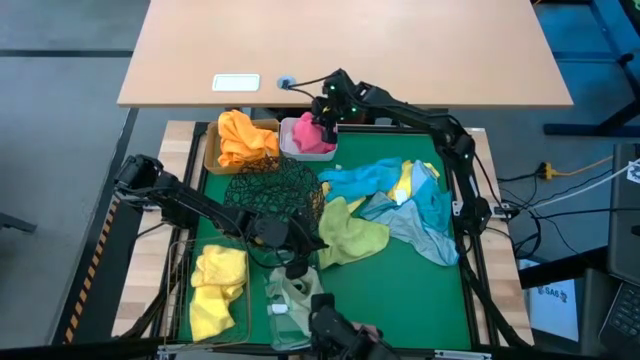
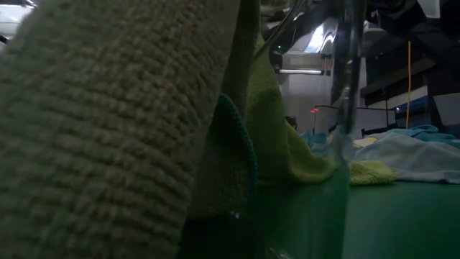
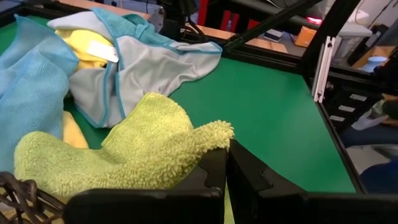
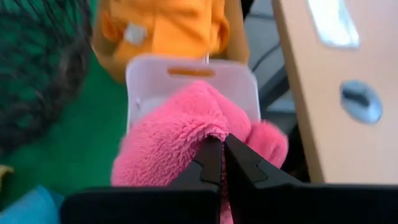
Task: Sort microfiber towel by color & place in baskets
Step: Put the pink microfiber towel into the white bin
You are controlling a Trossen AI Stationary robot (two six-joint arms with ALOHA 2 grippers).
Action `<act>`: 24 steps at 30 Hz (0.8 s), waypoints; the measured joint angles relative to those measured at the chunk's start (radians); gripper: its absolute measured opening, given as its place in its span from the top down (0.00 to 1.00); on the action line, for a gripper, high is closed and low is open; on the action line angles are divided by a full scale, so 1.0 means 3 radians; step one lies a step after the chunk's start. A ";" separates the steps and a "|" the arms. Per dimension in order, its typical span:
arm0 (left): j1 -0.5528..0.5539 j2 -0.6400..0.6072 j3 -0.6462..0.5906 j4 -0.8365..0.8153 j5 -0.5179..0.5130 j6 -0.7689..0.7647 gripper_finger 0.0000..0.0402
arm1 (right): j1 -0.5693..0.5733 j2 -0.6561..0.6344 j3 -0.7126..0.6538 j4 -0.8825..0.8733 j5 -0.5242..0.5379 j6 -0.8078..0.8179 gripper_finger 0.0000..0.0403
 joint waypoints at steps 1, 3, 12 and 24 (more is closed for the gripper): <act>0.0001 0.0000 0.0000 -0.0001 0.0000 -0.0034 1.00 | 0.0000 0.0025 0.0000 -0.0022 0.0037 0.0001 0.99; 0.0001 0.0000 0.0000 -0.0010 -0.0001 -0.0082 1.00 | 0.0000 0.0065 0.0000 -0.0088 0.0062 0.0001 0.99; 0.0001 0.0000 0.0000 -0.0013 -0.0006 -0.0097 1.00 | 0.0004 0.0109 0.0000 -0.0236 0.0099 0.0011 0.99; 0.0001 0.0000 0.0000 -0.0022 -0.0008 -0.0097 1.00 | 0.0004 0.0109 0.0000 -0.0238 0.0103 0.0109 0.73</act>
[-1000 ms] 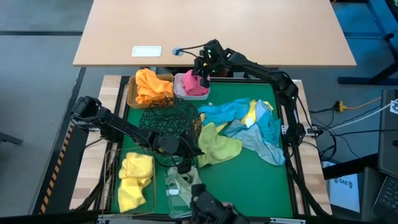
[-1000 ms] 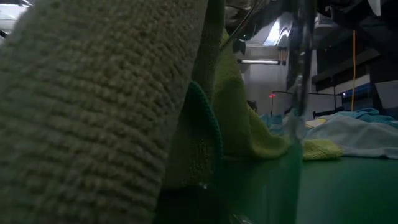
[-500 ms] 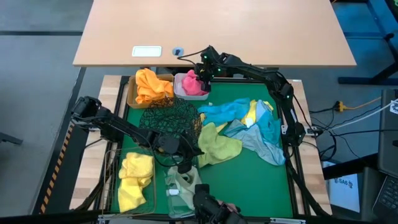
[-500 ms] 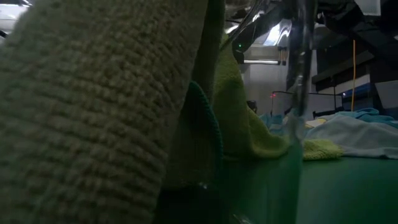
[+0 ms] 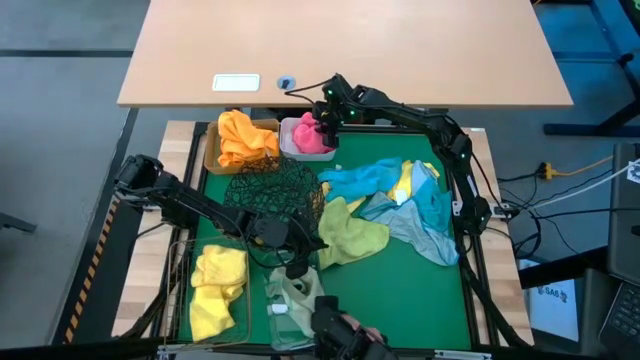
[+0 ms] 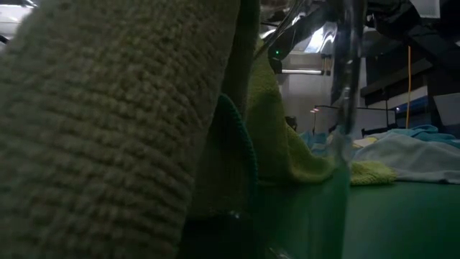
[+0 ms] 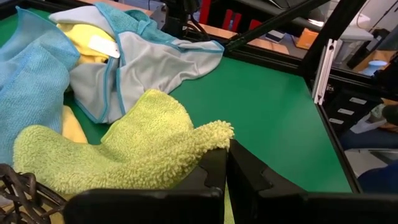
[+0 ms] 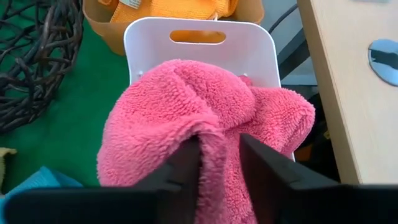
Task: Sort microfiber towel by color & place in baskets
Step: Put the pink microfiber towel into the white bin, then put the light green microfiber towel into the transparent bin
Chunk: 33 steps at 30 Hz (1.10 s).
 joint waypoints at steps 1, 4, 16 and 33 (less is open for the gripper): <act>0.0000 0.0000 0.0000 -0.0001 0.0000 0.0000 1.00 | 0.0000 -0.0006 0.0000 -0.0008 0.0015 0.0013 0.69; 0.0000 0.0000 0.0000 -0.0001 0.0000 0.0000 1.00 | 0.0001 -0.0053 0.0000 -0.0066 0.0064 0.0030 0.61; 0.0000 0.0000 0.0000 -0.0001 -0.0001 0.0001 1.00 | 0.0001 -0.0500 0.0002 -0.0171 0.0206 0.0038 0.53; 0.0000 0.0000 0.0001 0.0957 0.0008 0.0051 1.00 | 0.0001 -0.1760 0.0003 -0.1589 0.0048 0.0328 0.53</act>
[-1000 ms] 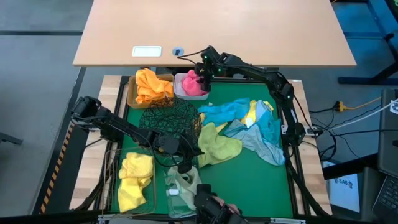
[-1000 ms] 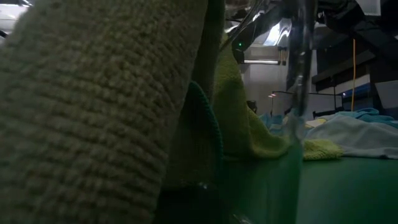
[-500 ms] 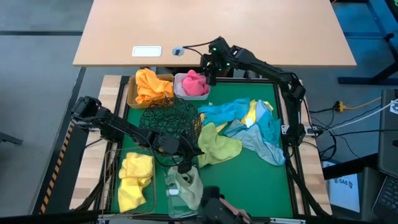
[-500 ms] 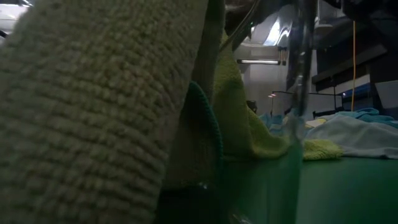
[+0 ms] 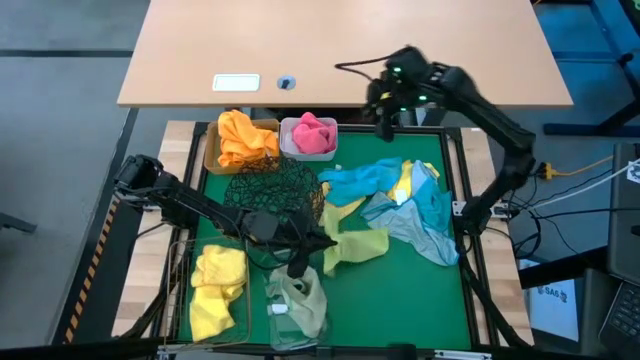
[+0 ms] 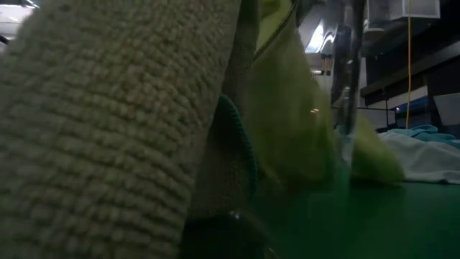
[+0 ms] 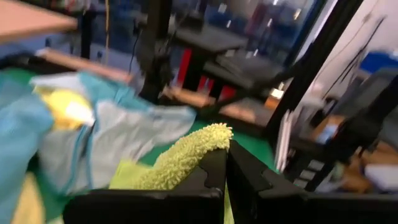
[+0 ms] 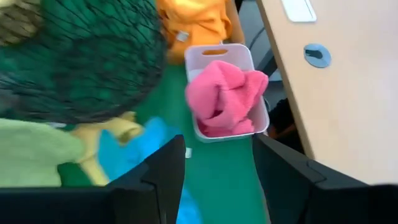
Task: Sort microfiber towel by color & place in baskets
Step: Put the light green microfiber towel into the transparent bin
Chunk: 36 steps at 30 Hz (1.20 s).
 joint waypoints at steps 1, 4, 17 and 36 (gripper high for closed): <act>0.0000 0.0000 0.0000 0.0109 0.0010 0.0021 1.00 | 0.0000 -0.0080 0.0000 -0.0057 -0.0050 0.0031 0.53; 0.0000 -0.0003 0.0000 0.0512 0.0118 0.0075 1.00 | 0.0000 -0.0306 0.0000 -0.0187 -0.0249 0.0120 0.53; -0.0040 -0.0670 0.0168 0.0892 0.0565 0.0034 1.00 | 0.0000 -0.0903 -0.0490 -0.0282 -0.0521 0.0225 0.53; -0.0602 -0.1246 0.0490 -0.0205 0.0797 -0.0729 1.00 | -0.0001 -0.0946 -0.1516 0.0093 -0.0515 0.0223 0.53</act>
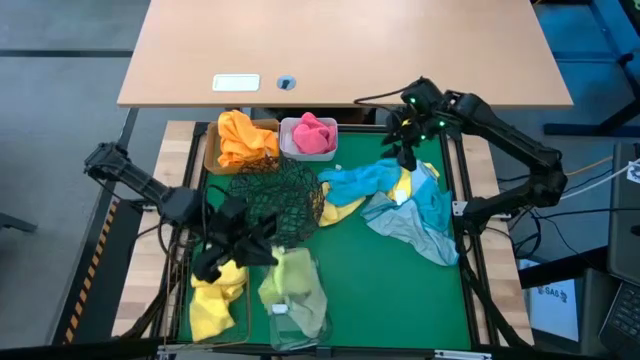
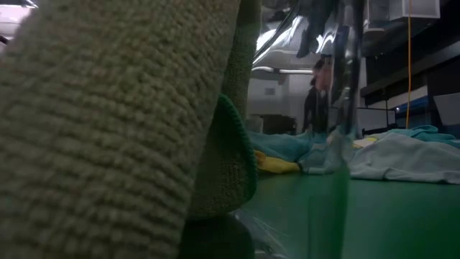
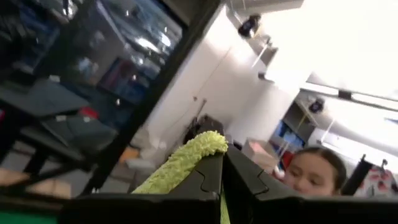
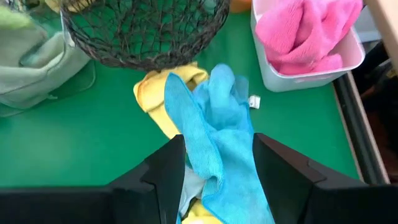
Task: Sort microfiber towel by color & place in baskets
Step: Put the light green microfiber towel into the transparent bin
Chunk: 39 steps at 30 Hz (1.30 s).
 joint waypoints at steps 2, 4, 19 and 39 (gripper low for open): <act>-0.0064 0.0002 0.0000 -0.0106 -0.0055 0.0001 1.00 | 0.0000 0.0000 -0.0073 0.0021 0.0000 -0.0001 0.53; -0.0126 0.0001 0.0000 -0.0252 -0.0159 0.0003 1.00 | 0.0000 0.0000 -0.0143 0.0079 0.0000 -0.0001 0.53; -0.0249 0.0642 0.0001 -0.1581 -0.0492 -0.0004 1.00 | 0.0000 0.0000 -0.0420 0.0157 0.0011 -0.0001 0.53; -0.0249 0.2066 0.0000 -0.1869 -0.0068 -0.0025 1.00 | 0.0000 0.0000 -0.0422 0.0154 0.0008 -0.0001 0.53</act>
